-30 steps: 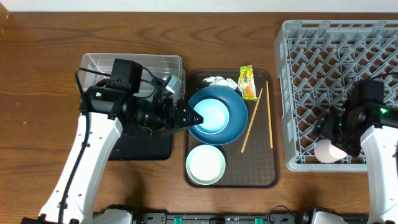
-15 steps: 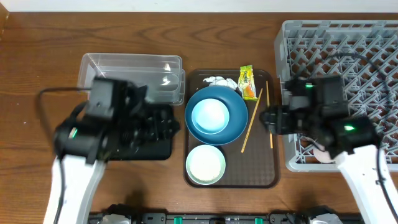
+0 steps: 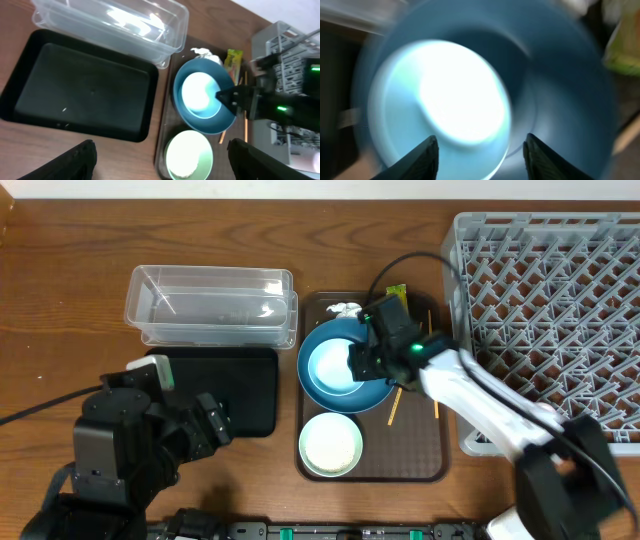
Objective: Sort waste into correct bins and load items into the dishwasher rack
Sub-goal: 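Grasp the small light-blue bowl inside the blue bowl with the right gripper, then carry the light-blue bowl to the dish rack and release it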
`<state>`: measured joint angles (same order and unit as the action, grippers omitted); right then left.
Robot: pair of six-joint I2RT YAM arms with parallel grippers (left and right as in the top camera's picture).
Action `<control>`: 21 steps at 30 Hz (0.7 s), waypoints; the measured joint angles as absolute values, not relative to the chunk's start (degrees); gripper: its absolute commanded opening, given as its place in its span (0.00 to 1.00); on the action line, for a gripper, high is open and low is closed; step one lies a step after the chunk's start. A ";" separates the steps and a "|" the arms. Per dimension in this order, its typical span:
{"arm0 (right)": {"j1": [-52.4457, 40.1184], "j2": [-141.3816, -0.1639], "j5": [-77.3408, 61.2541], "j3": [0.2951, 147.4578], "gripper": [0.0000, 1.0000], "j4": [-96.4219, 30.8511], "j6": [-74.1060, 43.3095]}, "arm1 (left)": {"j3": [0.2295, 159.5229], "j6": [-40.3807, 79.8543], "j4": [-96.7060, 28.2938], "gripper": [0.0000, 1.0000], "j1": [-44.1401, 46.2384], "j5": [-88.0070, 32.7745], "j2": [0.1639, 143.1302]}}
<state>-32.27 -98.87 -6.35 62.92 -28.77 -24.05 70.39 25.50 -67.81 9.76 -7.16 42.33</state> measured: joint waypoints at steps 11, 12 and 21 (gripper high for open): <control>-32.18 -102.96 -4.95 62.33 0.01 -28.23 -28.25 | 70.39 26.22 -67.55 0.88 9.76 -6.02 42.28; -31.97 -101.45 -4.93 62.28 0.01 -28.84 -28.21 | 70.39 26.39 -67.57 0.88 9.76 -6.00 42.28; -26.39 -77.47 9.98 62.30 0.01 -42.37 -28.05 | 70.41 26.87 -67.57 0.89 9.76 -5.98 42.28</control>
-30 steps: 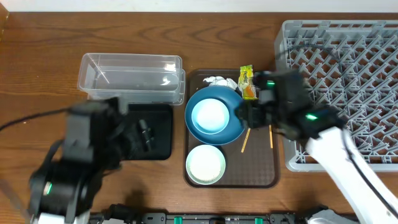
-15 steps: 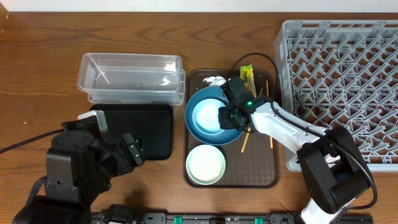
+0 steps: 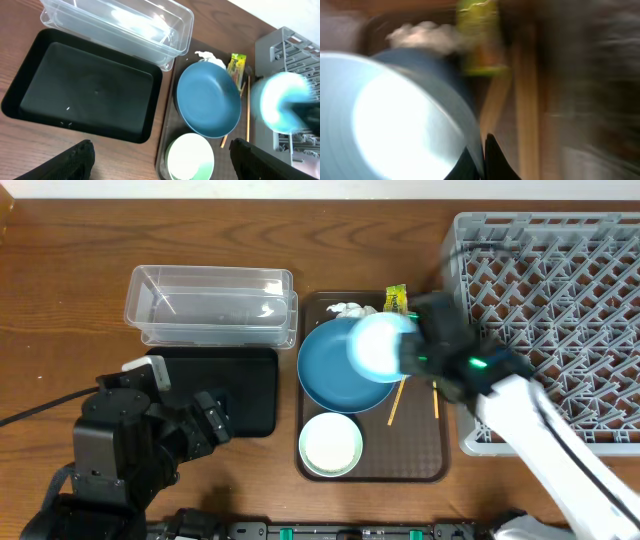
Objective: Sort waste into correct bins and load items into the dishwasher rack
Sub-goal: 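Carry the light-blue bowl to the dish rack and release it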
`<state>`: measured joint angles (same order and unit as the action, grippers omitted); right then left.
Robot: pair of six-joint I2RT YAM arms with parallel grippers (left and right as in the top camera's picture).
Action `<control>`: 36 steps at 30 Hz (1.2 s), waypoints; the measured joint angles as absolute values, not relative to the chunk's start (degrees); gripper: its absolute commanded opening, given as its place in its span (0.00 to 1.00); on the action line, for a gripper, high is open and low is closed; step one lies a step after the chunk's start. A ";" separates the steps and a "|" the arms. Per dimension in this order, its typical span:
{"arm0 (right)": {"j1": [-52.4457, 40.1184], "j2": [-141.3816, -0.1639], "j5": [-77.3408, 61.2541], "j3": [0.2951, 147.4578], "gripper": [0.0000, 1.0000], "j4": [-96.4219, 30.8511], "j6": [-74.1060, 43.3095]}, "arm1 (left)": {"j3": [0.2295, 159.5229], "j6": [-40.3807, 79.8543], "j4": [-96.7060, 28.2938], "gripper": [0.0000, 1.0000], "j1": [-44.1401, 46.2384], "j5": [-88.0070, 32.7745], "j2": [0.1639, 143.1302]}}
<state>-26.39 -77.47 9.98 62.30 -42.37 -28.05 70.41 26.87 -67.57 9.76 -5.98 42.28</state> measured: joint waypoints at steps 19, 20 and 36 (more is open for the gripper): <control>-1.78 -71.48 68.12 62.30 0.01 -28.49 -14.66 | 70.43 27.03 -67.57 0.89 9.76 -5.98 42.30; -0.84 -73.19 68.60 62.30 0.01 -26.26 -12.53 | 70.43 27.03 -67.57 0.89 9.76 -5.98 42.30; 4.38 -102.21 71.44 62.28 0.07 0.49 16.51 | 70.46 27.03 -67.59 0.89 9.76 -5.98 42.30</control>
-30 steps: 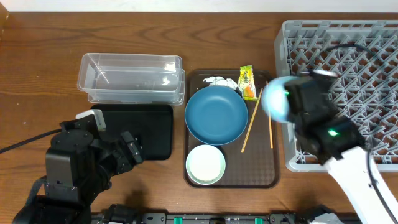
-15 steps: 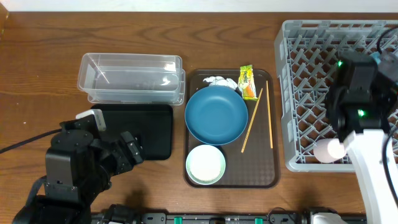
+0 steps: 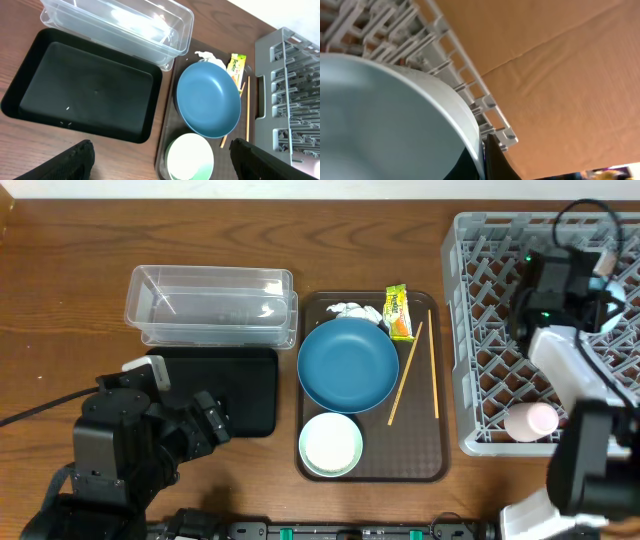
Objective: Sort waste into correct bins and load items into the dishwasher rack
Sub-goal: 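Carry the light-blue bowl to the dish rack and release it, then grasp the rim of the large blue bowl with the right gripper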
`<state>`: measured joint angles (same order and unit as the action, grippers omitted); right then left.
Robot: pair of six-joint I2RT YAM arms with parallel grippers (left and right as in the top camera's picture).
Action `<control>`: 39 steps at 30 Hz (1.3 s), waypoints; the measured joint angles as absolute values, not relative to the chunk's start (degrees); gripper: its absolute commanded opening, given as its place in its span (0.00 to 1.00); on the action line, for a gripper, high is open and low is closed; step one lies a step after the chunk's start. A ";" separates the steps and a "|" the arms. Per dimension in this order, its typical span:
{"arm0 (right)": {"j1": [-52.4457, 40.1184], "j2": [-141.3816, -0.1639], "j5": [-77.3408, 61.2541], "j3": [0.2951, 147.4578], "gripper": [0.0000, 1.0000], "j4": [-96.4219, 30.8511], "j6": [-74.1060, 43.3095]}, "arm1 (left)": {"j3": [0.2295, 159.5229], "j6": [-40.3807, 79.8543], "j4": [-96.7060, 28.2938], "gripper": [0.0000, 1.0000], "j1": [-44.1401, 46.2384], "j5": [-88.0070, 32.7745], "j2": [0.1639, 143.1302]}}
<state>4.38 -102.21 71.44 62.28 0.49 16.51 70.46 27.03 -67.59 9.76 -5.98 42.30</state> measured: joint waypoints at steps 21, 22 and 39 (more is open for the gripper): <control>-8.86 -108.47 74.87 62.52 0.98 1.76 23.03 | 70.46 27.05 -67.64 0.89 9.76 -5.98 42.33; -9.61 -107.79 74.54 62.50 0.98 1.52 23.07 | 70.43 27.03 -67.59 0.89 9.76 -5.98 42.33; -20.56 -85.93 12.67 62.52 0.74 -25.93 -3.18 | 70.46 27.03 -67.61 0.89 9.76 -5.98 42.33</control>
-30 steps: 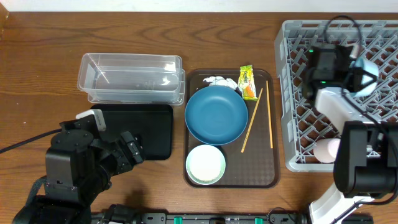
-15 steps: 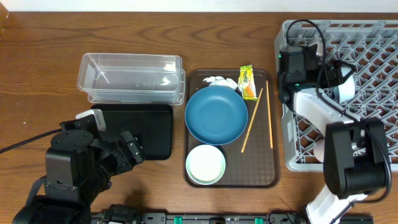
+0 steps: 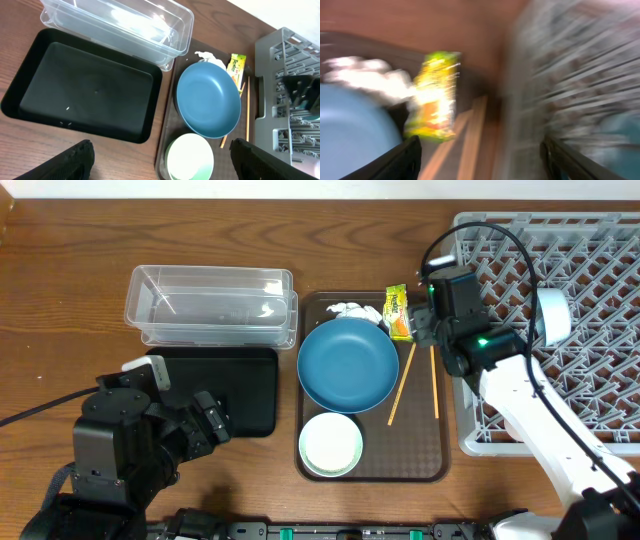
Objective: Sort waste into correct bins and load items into the dishwasher rack
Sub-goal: 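Grasp the rim of the large blue bowl with the right gripper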
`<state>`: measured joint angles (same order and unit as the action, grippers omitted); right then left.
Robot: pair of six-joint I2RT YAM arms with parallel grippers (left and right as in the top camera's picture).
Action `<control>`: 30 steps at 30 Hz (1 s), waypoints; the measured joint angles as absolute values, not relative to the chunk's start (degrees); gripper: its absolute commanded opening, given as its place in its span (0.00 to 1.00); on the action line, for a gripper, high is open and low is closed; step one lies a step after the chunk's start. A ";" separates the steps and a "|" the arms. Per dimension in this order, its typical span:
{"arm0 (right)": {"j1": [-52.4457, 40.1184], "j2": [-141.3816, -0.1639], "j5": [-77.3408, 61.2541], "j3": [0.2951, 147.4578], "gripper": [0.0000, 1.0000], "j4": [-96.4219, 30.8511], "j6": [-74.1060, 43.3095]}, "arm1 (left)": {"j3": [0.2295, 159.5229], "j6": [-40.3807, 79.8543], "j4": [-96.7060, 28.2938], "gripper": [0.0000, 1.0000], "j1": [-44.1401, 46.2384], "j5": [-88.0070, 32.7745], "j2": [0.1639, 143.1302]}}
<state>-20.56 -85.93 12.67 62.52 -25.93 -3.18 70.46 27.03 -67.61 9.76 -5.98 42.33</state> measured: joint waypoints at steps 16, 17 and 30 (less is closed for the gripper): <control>-20.56 -101.58 -14.06 60.71 0.29 -29.19 -21.82 | 70.46 27.03 -67.59 0.89 9.76 -5.98 42.33; -20.56 -102.04 -14.41 60.69 0.21 -29.32 -22.46 | 70.46 27.03 -67.59 0.89 9.76 -5.98 42.33; -17.56 -94.65 -12.49 60.40 0.01 -31.09 -23.68 | 70.46 27.03 -67.57 0.89 9.76 -5.98 42.33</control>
<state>-17.56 -94.65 -12.49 60.40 -31.09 -23.68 70.46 27.03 -67.57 9.76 -5.98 42.33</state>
